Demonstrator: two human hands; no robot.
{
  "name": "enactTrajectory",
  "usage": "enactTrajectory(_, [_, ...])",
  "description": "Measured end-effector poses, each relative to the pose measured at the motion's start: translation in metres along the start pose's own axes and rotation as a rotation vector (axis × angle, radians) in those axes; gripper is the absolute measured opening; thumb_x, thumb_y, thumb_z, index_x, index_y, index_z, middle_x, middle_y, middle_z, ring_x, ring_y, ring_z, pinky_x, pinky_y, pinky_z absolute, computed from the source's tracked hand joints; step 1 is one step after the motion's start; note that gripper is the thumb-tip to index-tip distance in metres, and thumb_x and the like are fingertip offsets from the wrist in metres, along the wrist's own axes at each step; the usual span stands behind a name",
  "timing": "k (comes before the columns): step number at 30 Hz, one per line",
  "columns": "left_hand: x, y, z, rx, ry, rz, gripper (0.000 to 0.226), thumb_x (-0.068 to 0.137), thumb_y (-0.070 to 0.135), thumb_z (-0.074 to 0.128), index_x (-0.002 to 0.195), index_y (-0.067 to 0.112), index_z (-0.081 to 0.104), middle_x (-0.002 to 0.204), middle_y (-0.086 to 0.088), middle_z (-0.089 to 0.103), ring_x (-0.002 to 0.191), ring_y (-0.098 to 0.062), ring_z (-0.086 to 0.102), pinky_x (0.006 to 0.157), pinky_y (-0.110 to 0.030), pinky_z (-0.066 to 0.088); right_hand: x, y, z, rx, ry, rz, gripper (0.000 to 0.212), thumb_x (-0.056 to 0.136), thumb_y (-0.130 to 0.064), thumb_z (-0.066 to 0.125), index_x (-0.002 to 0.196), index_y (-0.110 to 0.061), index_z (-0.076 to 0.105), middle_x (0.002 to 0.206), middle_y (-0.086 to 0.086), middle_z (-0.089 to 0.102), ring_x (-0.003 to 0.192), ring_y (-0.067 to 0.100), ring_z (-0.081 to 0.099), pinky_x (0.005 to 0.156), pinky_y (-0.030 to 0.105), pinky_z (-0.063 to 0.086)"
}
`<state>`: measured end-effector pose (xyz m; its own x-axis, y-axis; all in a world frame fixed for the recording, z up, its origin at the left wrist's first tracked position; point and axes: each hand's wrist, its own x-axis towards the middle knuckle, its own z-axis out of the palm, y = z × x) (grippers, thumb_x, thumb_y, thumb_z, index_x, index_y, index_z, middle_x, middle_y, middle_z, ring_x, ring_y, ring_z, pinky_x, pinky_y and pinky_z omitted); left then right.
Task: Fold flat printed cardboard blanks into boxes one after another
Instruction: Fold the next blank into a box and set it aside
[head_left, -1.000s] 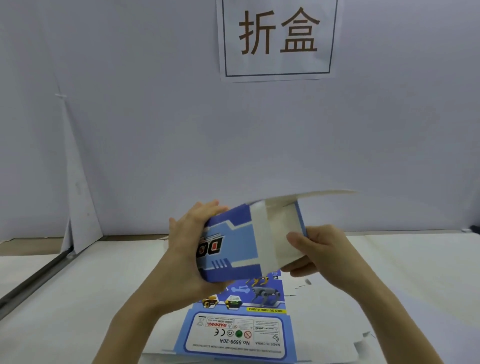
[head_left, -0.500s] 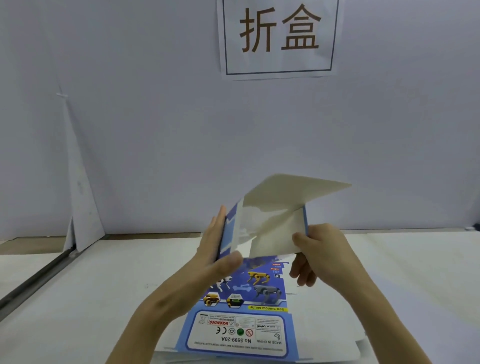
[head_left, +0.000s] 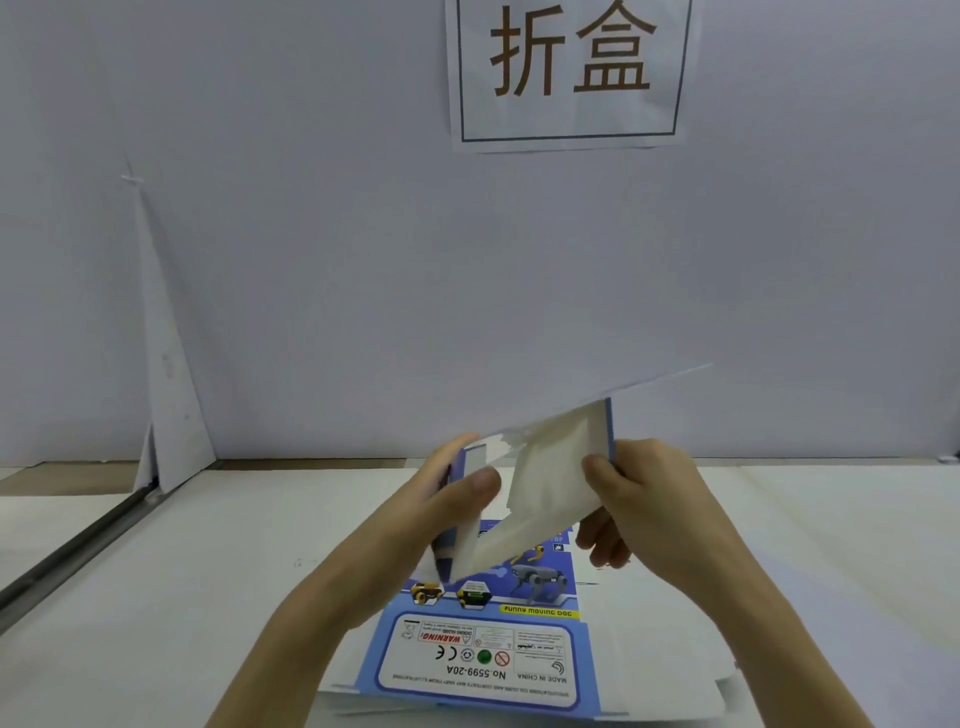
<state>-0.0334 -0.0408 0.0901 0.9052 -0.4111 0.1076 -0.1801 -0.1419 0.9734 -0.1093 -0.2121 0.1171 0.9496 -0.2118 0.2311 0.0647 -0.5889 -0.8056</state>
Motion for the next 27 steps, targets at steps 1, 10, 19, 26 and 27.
enactTrajectory(1, [0.002, -0.001, -0.003, -0.028, -0.002, 0.011, 0.089, 0.047, 0.076, 0.072, 0.116, 0.023, 0.052, 0.087, 0.008, 0.053, 0.068, -0.002, 0.055, 0.058, -0.007, 0.043, 0.0, 0.0, 0.001, -0.011, -0.009, -0.006, 0.031, 0.093, -0.007, 0.038, 0.076, 0.016, 0.049, 0.051, 0.01, 0.066, 0.042, 0.025, 0.061, 0.041, 0.029, 0.047])
enactTrajectory(10, [-0.022, -0.01, -0.023, 0.546, 0.39, 0.108, 0.032, 0.102, 0.035, 0.039, 0.077, 0.018, 0.05, 0.065, 0.005, 0.052, 0.051, -0.004, 0.05, 0.046, -0.008, 0.038, -0.005, -0.001, 0.015, -0.416, 0.004, -0.133, 0.037, 0.1, -0.021, 0.037, 0.073, 0.0, 0.052, 0.074, 0.015, 0.069, 0.068, 0.032, 0.066, 0.068, 0.04, 0.054])
enactTrajectory(19, [-0.023, -0.01, -0.014, 1.002, 0.523, 0.185, 0.028, 0.102, 0.024, 0.036, 0.1, 0.008, 0.059, 0.089, -0.007, 0.069, 0.075, -0.015, 0.065, 0.069, -0.017, 0.047, -0.003, 0.003, 0.023, -0.392, 0.013, -0.01, 0.041, 0.096, -0.023, 0.038, 0.078, 0.005, 0.061, 0.075, 0.017, 0.07, 0.069, 0.035, 0.067, 0.068, 0.043, 0.056])
enactTrajectory(26, [-0.029, 0.002, -0.01, 0.693, 0.5, 0.355, 0.018, 0.09, 0.046, 0.051, 0.076, 0.035, 0.047, 0.066, 0.024, 0.05, 0.056, 0.008, 0.049, 0.052, -0.004, 0.038, -0.001, 0.009, 0.004, -0.148, 0.143, -0.055, 0.011, 0.088, -0.028, 0.058, 0.095, -0.019, 0.059, 0.059, 0.0, 0.066, 0.05, 0.016, 0.063, 0.054, 0.027, 0.052])
enactTrajectory(27, [-0.031, 0.005, -0.008, 0.598, 0.477, 0.353, 0.016, 0.085, 0.052, 0.05, 0.086, 0.037, 0.051, 0.072, 0.028, 0.051, 0.062, 0.01, 0.053, 0.055, 0.0, 0.04, -0.002, 0.009, 0.001, -0.127, 0.168, -0.087, 0.019, 0.087, -0.027, 0.062, 0.104, -0.028, 0.055, 0.065, -0.002, 0.065, 0.055, 0.017, 0.061, 0.056, 0.029, 0.051])
